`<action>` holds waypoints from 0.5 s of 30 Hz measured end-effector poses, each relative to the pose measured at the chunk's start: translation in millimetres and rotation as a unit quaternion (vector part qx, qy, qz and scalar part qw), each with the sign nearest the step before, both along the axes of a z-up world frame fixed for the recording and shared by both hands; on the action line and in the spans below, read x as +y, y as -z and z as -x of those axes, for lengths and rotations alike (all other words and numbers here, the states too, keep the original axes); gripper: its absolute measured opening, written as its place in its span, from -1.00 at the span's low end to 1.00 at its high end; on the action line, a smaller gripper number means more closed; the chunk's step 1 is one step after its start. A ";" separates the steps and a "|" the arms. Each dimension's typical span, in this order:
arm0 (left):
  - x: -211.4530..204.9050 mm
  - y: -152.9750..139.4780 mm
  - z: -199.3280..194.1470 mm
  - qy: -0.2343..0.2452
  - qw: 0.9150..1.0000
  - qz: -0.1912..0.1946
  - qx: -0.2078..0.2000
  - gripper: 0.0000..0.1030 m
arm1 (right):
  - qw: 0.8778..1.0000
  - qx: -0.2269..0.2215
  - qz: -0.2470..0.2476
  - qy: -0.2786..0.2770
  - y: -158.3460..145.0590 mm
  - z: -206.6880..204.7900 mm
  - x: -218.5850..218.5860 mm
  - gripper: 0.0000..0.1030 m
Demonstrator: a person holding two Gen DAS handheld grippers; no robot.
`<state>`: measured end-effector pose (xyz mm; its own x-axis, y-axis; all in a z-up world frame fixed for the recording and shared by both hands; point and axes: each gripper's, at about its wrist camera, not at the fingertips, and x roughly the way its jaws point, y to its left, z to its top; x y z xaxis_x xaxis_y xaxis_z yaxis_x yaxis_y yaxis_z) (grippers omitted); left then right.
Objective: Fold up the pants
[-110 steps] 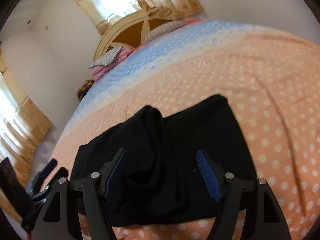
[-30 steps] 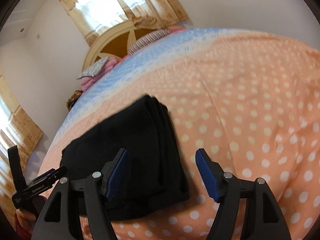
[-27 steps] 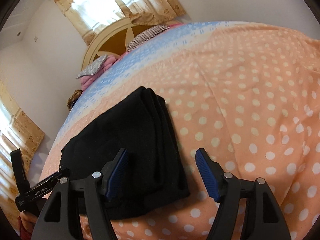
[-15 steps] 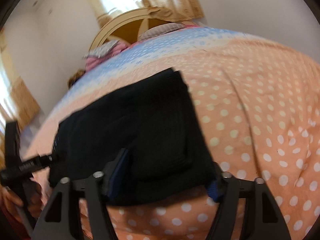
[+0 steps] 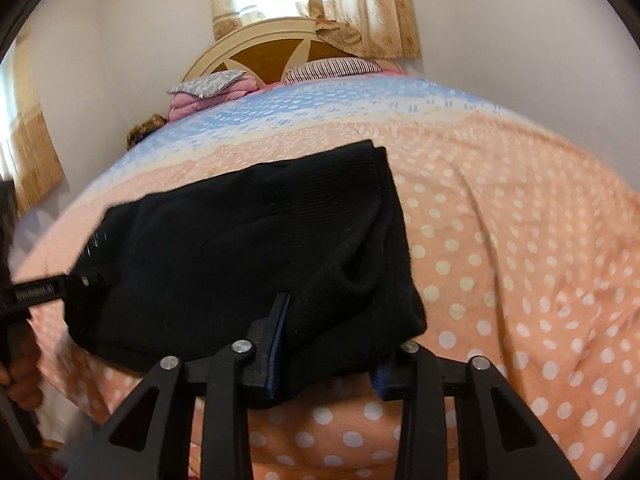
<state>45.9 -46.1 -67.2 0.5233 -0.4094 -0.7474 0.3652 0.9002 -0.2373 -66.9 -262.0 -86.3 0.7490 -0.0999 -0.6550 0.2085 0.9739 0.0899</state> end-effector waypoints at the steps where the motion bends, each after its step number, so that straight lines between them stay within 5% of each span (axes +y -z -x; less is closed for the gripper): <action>1: -3.4 -1.1 2.7 0.005 1.000 -0.012 -0.012 -0.61 | 1.000 0.001 0.019 -0.002 -1.8 -0.3 5.8 -0.41; 4: -4.9 -2.4 2.2 0.007 1.000 -0.013 -0.017 -0.62 | 0.999 -0.001 0.045 -0.006 -7.3 0.5 15.2 -0.45; 8: 2.3 -12.8 -0.8 0.007 1.000 -0.008 -0.025 -0.63 | 1.000 -0.015 -0.010 0.004 -17.6 3.8 0.7 -0.47; 15: 4.0 -34.7 0.9 0.008 0.997 -0.031 -0.071 -0.63 | 0.999 -0.044 -0.018 -0.003 -41.5 10.2 11.5 -0.48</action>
